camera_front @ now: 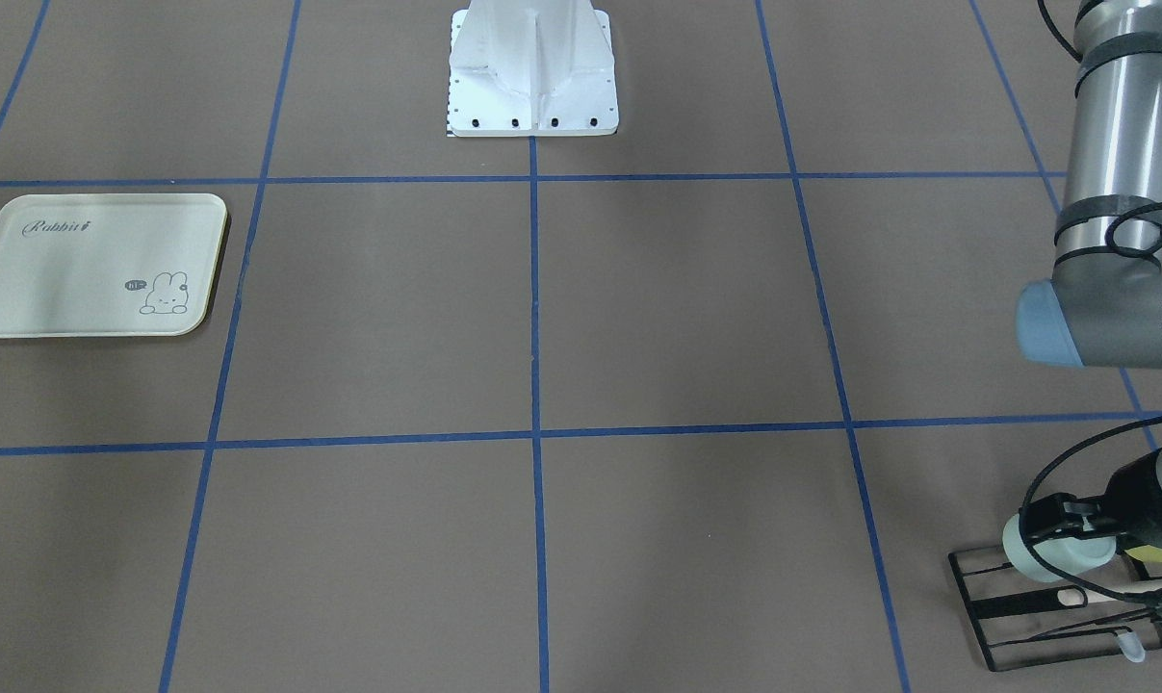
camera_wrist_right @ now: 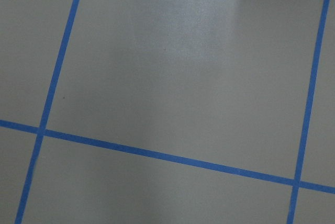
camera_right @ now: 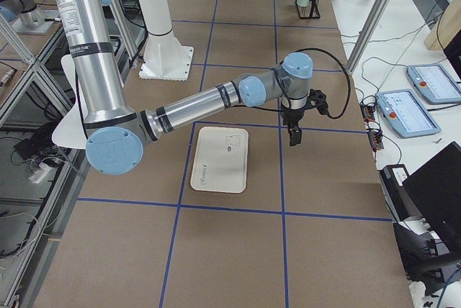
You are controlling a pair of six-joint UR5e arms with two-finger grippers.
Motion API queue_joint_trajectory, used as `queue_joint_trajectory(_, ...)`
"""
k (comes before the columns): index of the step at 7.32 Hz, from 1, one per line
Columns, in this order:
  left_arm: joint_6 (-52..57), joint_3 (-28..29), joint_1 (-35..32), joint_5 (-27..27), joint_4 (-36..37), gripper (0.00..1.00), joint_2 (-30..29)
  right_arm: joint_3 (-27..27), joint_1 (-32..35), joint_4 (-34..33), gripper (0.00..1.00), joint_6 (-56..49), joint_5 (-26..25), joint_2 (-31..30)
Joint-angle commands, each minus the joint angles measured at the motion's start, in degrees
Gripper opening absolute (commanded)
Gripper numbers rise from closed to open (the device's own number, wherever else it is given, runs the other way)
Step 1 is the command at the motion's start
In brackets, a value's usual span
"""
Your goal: Left arm grabs green cup and hands to right arm on tray
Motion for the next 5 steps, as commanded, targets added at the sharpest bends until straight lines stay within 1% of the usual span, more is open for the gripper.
queue_joint_trajectory(1,0.01,0.21,0.15,0.00,-0.09,0.99,0.10,0.00,0.00,0.04,1.00,0.00,0.00,0.00)
queue_joint_trajectory(4,0.01,0.29,0.50,0.09,-0.09,0.99,0.10,0.00,0.00,0.04,1.00,0.00,0.00,0.00)
queue_joint_trajectory(5,-0.08,0.29,0.51,0.09,-0.09,0.98,0.10,0.00,0.00,0.04,1.00,0.00,0.00,0.00)
